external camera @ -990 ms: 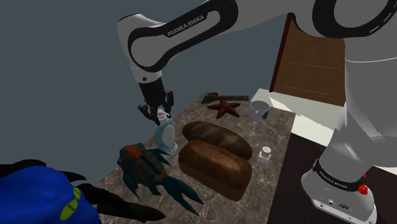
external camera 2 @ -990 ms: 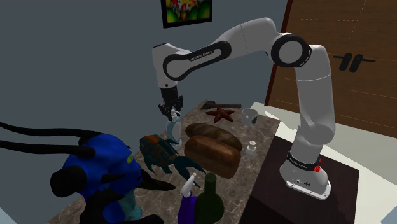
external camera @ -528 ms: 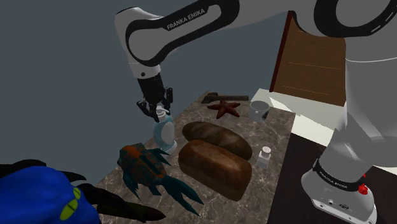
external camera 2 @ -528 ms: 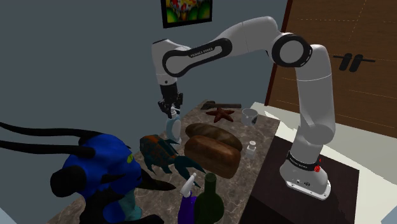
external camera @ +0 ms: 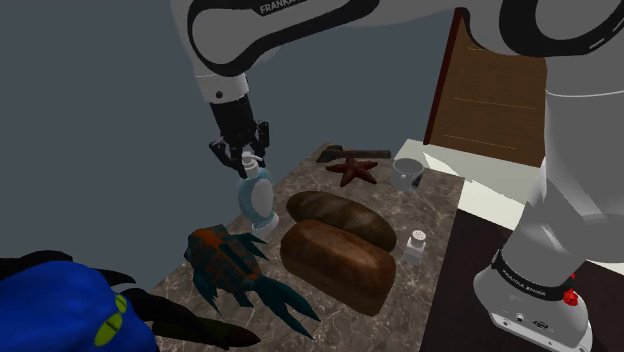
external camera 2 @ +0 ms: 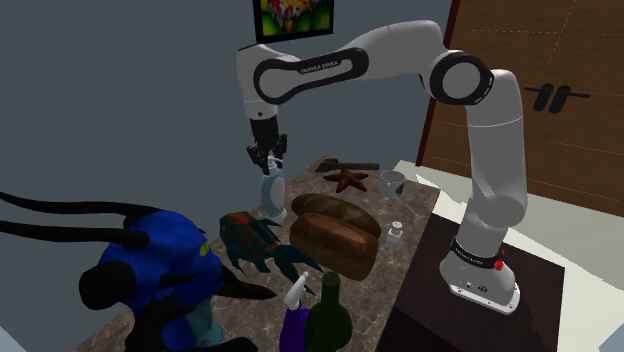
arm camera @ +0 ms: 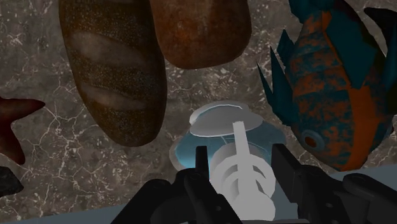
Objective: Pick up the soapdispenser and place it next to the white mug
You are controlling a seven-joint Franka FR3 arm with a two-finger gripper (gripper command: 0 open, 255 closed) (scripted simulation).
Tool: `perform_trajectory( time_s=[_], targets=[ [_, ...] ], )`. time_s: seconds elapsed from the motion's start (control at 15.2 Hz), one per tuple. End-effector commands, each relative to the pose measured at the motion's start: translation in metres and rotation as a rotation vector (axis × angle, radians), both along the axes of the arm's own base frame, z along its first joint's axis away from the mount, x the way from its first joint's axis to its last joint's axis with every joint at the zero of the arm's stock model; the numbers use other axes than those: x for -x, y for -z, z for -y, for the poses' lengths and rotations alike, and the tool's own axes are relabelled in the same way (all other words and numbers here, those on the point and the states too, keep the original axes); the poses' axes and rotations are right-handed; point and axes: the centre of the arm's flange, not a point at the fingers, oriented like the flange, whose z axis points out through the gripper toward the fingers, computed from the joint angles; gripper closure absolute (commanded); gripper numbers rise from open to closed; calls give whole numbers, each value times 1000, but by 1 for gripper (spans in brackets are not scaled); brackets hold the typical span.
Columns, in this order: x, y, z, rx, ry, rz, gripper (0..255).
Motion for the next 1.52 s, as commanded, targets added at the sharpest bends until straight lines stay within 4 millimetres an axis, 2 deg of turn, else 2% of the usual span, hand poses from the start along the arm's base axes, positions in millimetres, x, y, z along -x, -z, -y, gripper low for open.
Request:
perform_trajectory(
  time_s=[0.0,1.06,1.45],
  targets=[
    [0,-12,0,0,0,0,255],
    [0,-93,0,0,0,0,255],
    [19,-131,67,0,0,0,255]
  ],
)
